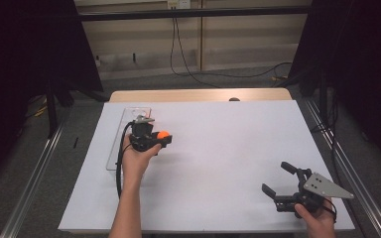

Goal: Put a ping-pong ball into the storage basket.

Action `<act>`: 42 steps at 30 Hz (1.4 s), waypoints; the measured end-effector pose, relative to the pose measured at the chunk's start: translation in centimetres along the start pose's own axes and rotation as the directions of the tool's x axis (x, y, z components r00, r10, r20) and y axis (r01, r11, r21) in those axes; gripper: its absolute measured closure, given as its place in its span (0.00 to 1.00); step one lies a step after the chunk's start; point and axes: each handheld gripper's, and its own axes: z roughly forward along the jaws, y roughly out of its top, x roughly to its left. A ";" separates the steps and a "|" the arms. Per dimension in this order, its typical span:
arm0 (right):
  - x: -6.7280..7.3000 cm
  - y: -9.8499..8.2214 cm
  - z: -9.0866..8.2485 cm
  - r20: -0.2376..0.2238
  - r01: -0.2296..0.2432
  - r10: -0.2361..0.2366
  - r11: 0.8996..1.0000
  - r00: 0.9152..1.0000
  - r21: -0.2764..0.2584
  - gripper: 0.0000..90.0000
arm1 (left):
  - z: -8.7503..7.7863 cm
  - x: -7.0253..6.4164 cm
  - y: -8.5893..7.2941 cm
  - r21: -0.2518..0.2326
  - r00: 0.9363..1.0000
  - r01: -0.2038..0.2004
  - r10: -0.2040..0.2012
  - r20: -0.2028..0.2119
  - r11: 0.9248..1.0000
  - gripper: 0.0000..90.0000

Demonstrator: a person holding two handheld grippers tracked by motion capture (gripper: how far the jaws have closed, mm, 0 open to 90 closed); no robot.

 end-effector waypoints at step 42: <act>0.0 0.0 0.0 0.002 0.003 -0.003 1.000 1.000 0.000 0.03 | -1.8 1.7 -0.3 -0.034 0.998 0.020 -0.022 -0.056 0.999 0.57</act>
